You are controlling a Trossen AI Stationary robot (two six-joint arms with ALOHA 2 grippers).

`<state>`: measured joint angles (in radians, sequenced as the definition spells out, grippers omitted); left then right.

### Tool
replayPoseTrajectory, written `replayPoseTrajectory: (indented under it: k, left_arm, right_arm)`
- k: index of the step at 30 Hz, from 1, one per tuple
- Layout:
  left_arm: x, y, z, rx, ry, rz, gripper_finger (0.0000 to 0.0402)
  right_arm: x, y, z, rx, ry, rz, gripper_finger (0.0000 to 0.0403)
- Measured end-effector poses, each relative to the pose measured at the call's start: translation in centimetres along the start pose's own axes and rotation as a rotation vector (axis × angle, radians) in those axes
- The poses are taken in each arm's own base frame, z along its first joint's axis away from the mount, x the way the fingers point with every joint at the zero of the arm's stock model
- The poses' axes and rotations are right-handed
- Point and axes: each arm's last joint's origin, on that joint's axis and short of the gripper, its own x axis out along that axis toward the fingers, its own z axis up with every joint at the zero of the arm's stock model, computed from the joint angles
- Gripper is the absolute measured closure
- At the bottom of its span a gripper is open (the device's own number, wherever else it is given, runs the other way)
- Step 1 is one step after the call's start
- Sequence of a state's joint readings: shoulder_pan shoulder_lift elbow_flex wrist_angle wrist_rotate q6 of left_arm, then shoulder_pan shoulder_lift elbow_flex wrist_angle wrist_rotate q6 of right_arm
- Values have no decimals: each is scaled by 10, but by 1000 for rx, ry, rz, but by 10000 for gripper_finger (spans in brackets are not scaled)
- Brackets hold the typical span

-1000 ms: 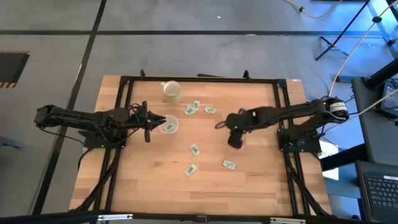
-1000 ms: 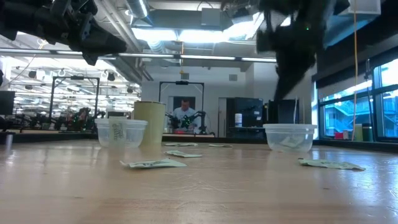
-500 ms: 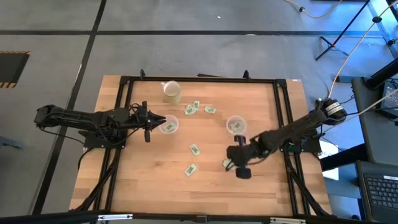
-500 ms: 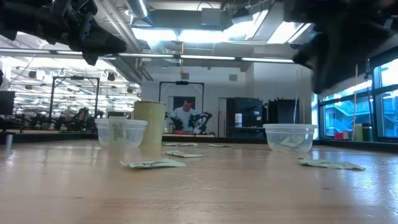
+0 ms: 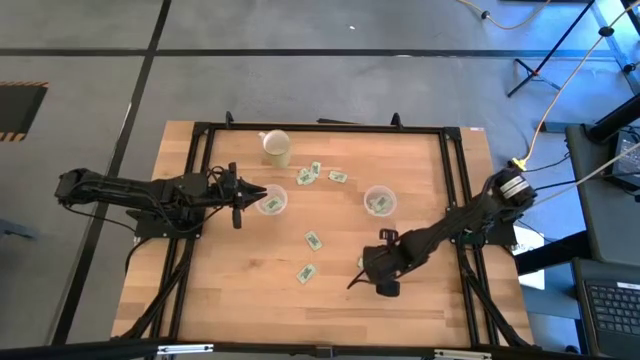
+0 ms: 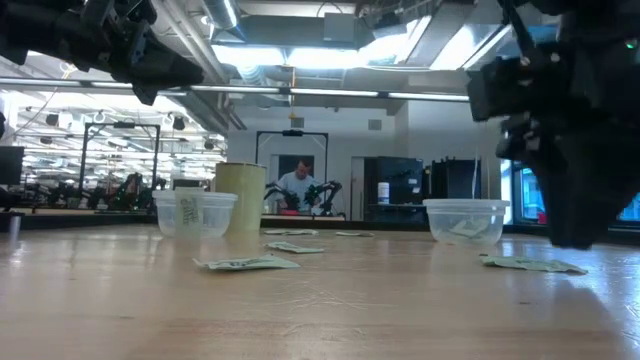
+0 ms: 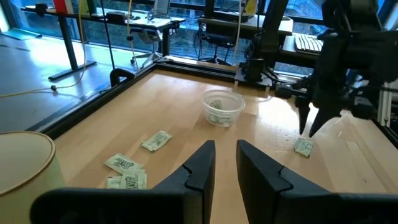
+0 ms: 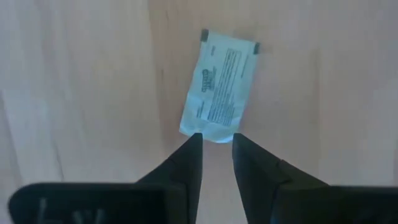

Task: Pick and place Stevia / Truvia into bins
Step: Put the stevia packet into the right transparent container

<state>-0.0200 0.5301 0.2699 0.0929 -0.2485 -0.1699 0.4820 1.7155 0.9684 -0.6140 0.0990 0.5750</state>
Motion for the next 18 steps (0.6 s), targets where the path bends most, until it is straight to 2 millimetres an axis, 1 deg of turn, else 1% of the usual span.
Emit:
replayPoseTrajectory:
  k: [4, 18]
  left_arm:
    - [0, 0, 0, 0, 0, 0, 341]
    - [0, 0, 0, 0, 0, 1, 341]
  right_arm:
    - [3, -1, -1, 45, 18, -18, 302]
    - [3, -1, -2, 16, 21, -19, 298]
